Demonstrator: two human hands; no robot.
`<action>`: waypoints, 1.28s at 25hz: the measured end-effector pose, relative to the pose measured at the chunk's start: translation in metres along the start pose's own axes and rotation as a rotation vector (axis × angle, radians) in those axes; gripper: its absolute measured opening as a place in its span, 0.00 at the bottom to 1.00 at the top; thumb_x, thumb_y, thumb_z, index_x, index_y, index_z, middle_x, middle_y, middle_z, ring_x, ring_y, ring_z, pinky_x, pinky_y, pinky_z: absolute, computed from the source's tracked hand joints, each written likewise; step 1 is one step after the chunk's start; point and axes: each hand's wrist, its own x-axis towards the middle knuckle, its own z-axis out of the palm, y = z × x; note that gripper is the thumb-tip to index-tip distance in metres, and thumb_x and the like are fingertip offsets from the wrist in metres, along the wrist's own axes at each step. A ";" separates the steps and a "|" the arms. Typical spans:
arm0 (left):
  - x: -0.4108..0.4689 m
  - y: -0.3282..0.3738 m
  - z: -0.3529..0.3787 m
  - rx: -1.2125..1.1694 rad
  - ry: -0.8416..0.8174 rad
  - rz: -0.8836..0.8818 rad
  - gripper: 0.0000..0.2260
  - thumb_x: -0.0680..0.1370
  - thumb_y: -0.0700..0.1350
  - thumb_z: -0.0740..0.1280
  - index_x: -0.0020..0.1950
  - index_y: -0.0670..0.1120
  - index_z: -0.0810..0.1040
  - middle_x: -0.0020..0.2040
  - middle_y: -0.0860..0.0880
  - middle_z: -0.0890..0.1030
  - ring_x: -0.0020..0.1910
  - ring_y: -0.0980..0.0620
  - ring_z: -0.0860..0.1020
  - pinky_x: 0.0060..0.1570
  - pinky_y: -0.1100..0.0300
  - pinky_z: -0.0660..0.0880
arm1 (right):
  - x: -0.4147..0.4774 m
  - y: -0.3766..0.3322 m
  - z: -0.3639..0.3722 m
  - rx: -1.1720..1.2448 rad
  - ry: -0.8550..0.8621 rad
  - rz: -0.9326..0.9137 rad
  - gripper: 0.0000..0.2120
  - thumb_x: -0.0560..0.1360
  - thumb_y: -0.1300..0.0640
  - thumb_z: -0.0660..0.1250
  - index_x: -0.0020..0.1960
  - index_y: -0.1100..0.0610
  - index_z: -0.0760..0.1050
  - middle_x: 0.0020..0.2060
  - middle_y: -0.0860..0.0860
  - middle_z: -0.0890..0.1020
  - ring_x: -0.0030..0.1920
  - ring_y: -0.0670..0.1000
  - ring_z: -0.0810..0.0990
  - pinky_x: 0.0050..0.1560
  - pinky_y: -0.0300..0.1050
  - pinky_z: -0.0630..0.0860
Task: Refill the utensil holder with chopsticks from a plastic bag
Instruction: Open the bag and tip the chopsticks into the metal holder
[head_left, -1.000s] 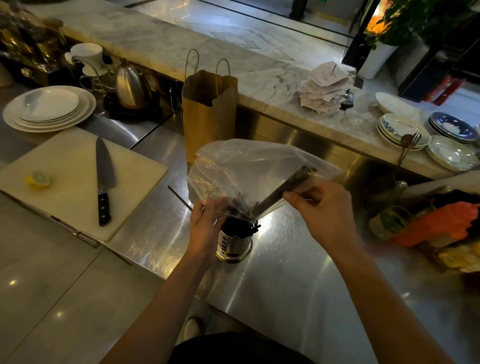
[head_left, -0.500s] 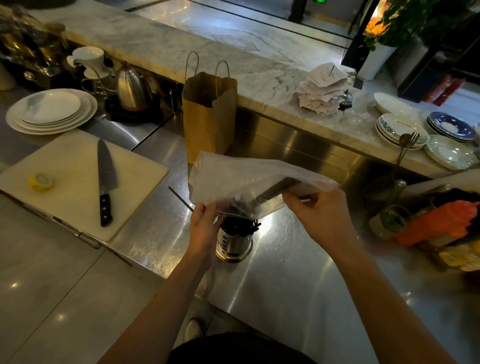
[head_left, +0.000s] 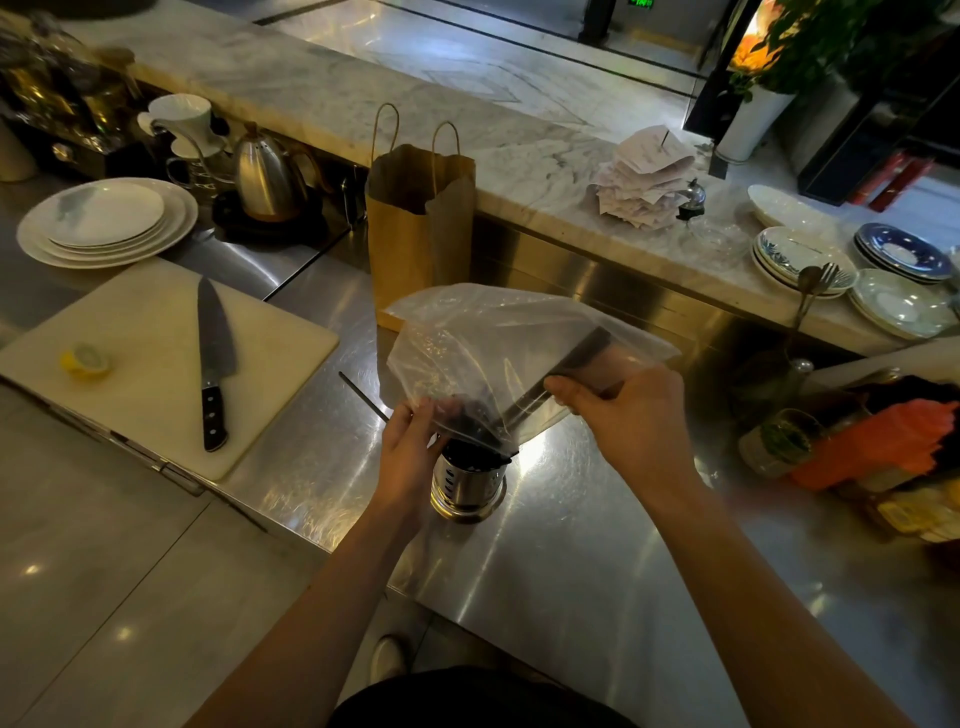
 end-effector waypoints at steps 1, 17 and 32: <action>0.000 0.000 0.000 0.002 -0.001 -0.001 0.13 0.84 0.46 0.56 0.53 0.40 0.77 0.56 0.41 0.82 0.60 0.45 0.78 0.66 0.46 0.71 | 0.000 0.001 0.000 0.004 0.000 -0.001 0.13 0.69 0.49 0.73 0.47 0.58 0.79 0.34 0.46 0.79 0.31 0.42 0.77 0.33 0.23 0.71; 0.001 0.003 0.004 -0.015 -0.025 0.003 0.12 0.83 0.44 0.56 0.50 0.42 0.77 0.56 0.38 0.81 0.60 0.43 0.78 0.65 0.48 0.72 | 0.003 -0.001 -0.002 0.112 -0.126 -0.126 0.04 0.77 0.57 0.67 0.48 0.49 0.80 0.49 0.50 0.84 0.51 0.49 0.82 0.56 0.42 0.78; 0.007 0.000 -0.003 0.005 0.041 0.002 0.07 0.81 0.45 0.62 0.49 0.44 0.78 0.52 0.43 0.82 0.54 0.45 0.79 0.53 0.51 0.73 | 0.003 0.000 -0.007 0.057 -0.078 -0.126 0.18 0.76 0.45 0.63 0.57 0.58 0.77 0.46 0.48 0.82 0.40 0.43 0.80 0.43 0.37 0.79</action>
